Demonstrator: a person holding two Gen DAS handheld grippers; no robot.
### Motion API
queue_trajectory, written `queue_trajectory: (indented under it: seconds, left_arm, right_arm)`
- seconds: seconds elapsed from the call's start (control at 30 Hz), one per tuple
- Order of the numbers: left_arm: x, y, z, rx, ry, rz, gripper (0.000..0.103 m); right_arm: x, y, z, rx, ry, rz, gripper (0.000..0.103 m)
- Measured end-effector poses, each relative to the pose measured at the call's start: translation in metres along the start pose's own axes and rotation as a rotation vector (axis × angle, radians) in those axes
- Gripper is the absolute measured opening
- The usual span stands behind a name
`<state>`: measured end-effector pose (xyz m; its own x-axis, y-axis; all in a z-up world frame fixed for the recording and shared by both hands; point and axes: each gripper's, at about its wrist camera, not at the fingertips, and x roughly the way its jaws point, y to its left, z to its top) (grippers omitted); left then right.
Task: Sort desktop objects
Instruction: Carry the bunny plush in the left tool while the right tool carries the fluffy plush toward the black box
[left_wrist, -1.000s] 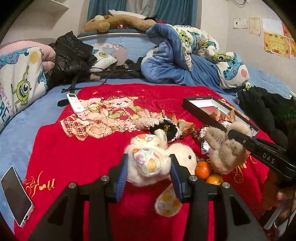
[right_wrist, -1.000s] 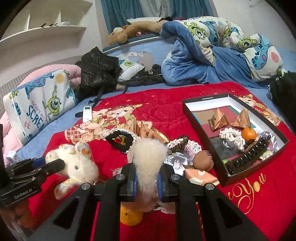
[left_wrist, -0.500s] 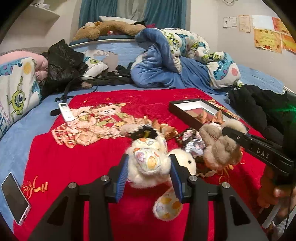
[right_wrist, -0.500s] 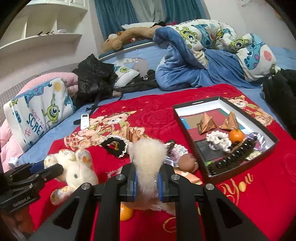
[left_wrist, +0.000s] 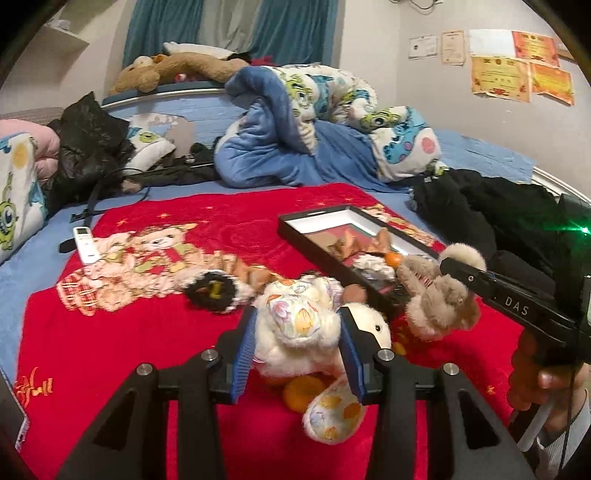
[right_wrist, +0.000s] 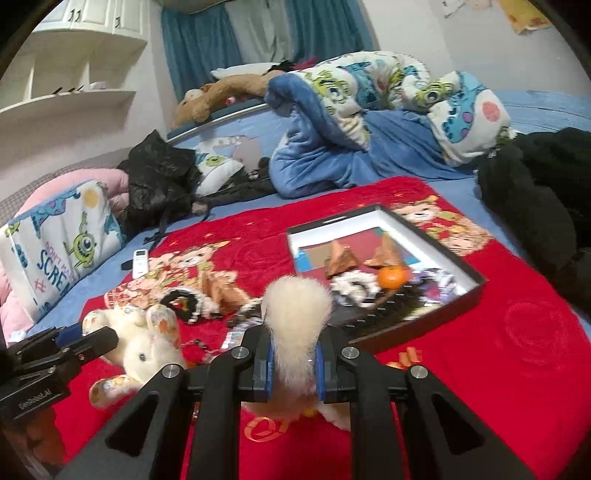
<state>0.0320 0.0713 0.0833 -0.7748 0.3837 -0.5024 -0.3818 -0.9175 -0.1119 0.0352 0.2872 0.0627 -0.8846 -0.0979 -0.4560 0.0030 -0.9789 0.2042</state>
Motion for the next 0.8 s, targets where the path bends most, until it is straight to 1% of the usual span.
queue_trajectory:
  seconds: [0.2, 0.33, 0.47, 0.57, 0.67, 0.8]
  left_arm:
    - [0.008, -0.029, 0.003, 0.024, 0.001, -0.044, 0.044]
    - [0.015, -0.049, 0.006, 0.026, 0.005, -0.082, 0.044]
    - [0.022, -0.071, 0.007, 0.050, 0.002, -0.101, 0.044]
    - [0.028, -0.083, 0.004, 0.066, 0.014, -0.111, 0.044]
    - [0.034, -0.089, 0.000, 0.080, 0.024, -0.113, 0.044]
    - [0.037, -0.088, -0.002, 0.063, 0.034, -0.121, 0.044]
  right_arm:
    - [-0.021, -0.033, 0.000, 0.040, -0.018, -0.050, 0.015]
    - [-0.029, -0.048, -0.002, 0.049, -0.018, -0.072, 0.015]
    - [-0.040, -0.062, -0.006, 0.048, -0.025, -0.087, 0.015]
    - [-0.047, -0.072, -0.006, 0.057, -0.031, -0.094, 0.015]
    - [-0.050, -0.079, -0.005, 0.067, -0.036, -0.094, 0.015]
    - [-0.050, -0.082, -0.003, 0.069, -0.039, -0.088, 0.015]
